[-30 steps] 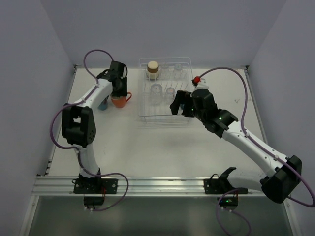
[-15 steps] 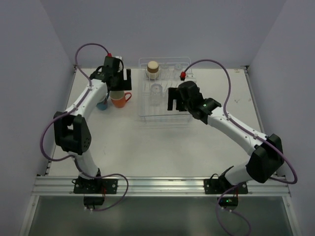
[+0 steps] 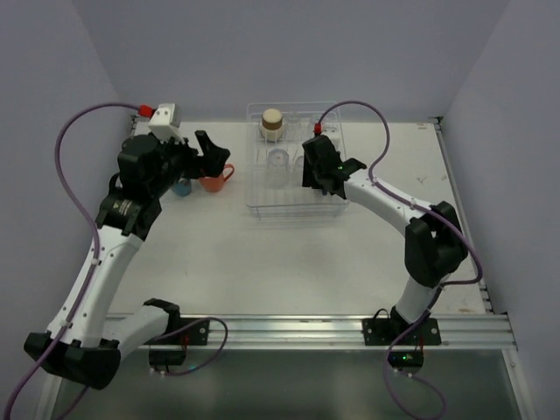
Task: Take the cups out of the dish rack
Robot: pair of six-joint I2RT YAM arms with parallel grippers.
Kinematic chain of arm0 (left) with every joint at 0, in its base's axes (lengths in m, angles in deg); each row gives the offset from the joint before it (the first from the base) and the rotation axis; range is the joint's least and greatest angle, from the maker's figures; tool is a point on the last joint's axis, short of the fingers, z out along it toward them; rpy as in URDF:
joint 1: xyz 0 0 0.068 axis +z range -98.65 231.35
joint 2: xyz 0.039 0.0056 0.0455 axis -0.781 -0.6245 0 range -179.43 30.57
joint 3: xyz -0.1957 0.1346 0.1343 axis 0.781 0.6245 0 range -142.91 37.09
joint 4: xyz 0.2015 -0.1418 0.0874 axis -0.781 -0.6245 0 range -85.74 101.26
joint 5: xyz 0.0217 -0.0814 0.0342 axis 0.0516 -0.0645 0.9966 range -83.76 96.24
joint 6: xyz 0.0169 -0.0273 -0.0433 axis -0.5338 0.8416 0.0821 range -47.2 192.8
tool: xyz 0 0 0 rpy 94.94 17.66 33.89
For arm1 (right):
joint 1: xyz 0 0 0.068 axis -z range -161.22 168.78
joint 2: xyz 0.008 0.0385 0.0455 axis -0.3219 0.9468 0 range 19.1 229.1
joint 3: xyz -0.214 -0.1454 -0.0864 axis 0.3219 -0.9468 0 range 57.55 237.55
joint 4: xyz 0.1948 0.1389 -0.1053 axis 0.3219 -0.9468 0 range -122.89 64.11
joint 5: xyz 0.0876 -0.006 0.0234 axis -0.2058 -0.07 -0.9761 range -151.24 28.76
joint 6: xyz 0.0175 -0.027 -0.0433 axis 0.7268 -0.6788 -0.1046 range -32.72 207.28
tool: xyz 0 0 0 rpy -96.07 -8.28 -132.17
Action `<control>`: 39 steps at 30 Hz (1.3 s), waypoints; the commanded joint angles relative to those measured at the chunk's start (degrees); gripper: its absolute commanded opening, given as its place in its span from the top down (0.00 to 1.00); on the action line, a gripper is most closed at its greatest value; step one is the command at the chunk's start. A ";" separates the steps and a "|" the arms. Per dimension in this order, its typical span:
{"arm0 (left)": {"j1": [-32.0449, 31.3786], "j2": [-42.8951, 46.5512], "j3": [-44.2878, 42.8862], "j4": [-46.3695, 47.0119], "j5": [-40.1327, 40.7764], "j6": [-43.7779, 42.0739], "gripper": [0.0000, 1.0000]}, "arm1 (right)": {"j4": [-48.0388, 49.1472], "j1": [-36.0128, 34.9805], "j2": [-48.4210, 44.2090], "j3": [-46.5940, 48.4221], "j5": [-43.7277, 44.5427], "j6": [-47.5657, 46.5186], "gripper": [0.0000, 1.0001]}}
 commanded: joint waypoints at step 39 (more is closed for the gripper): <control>-15.93 20.33 19.40 2.09 4.60 -3.61 0.00 | 7.52 4.45 12.84 -0.47 7.60 9.19 0.76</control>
